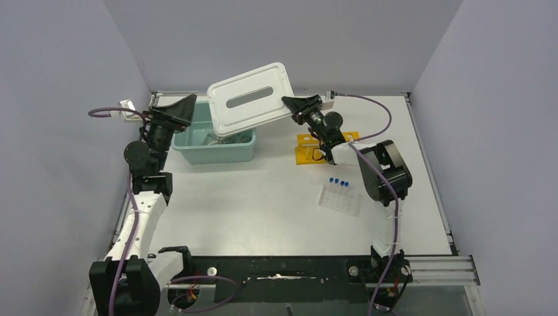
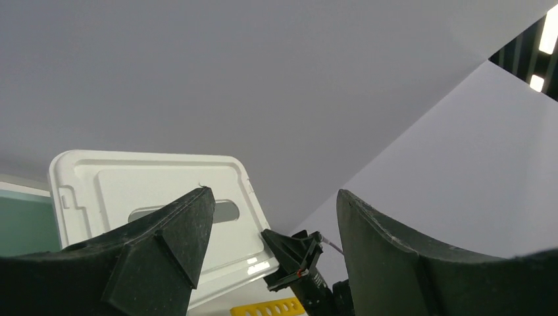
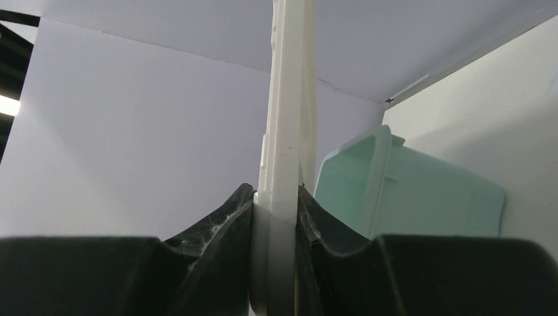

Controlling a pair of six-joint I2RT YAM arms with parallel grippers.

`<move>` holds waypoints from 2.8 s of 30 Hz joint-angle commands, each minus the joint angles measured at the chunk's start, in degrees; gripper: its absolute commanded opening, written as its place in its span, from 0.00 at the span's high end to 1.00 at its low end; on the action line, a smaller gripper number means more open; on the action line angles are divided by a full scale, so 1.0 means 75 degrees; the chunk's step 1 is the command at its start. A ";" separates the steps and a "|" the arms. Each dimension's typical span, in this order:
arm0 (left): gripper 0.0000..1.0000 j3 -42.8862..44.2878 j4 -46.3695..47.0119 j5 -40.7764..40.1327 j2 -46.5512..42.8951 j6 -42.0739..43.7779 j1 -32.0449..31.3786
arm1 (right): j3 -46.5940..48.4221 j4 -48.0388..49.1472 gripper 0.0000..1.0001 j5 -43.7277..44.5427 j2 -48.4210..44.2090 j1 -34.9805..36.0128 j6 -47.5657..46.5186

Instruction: Organize the chemistry lab equipment

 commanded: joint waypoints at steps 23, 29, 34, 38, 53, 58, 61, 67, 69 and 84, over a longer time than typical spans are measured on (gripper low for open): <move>0.29 0.1611 -0.3460 0.0858 0.0065 0.1383 0.1154 | 0.1045 0.0233 1.00 -0.0517 0.0417 0.0479 0.0631; 0.33 0.2479 -0.4549 0.1622 0.1523 0.1313 0.2073 | 0.1110 0.0260 1.00 -0.0606 0.0132 0.0518 0.0230; 0.37 0.3041 -0.5314 0.0761 0.2251 0.1789 0.2591 | 0.0604 -0.0646 1.00 -0.0612 -0.1068 0.0168 -0.1660; 0.39 0.3967 -0.6565 -0.0021 0.2758 0.3135 0.2433 | 0.0095 -0.1097 1.00 -0.0617 -0.1970 -0.0317 -0.2715; 0.33 0.4591 -0.8569 -0.3234 0.4000 0.5762 0.0907 | -0.0415 -0.0348 1.00 -0.1520 -0.2969 -0.1194 -0.2600; 0.34 0.4658 -0.8740 -0.3508 0.4228 0.5847 0.0890 | -0.0437 -0.0133 1.00 -0.1685 -0.3197 -0.1389 -0.2400; 0.44 0.4690 -0.8806 -0.3464 0.4348 0.5847 0.0884 | -0.0443 -0.0043 1.00 -0.1748 -0.3240 -0.1453 -0.2272; 0.65 0.4620 -0.8804 -0.3363 0.4431 0.5919 0.0688 | -0.0550 0.0071 1.00 -0.1761 -0.3276 -0.1490 -0.2086; 0.69 0.4589 -0.8822 -0.3385 0.4463 0.5980 0.0590 | -0.0613 0.0131 1.00 -0.1750 -0.3289 -0.1505 -0.2046; 0.84 0.4399 -0.8983 -0.2313 0.4260 0.5554 0.0065 | -0.0918 0.0293 1.00 -0.1721 -0.3361 -0.1614 -0.1840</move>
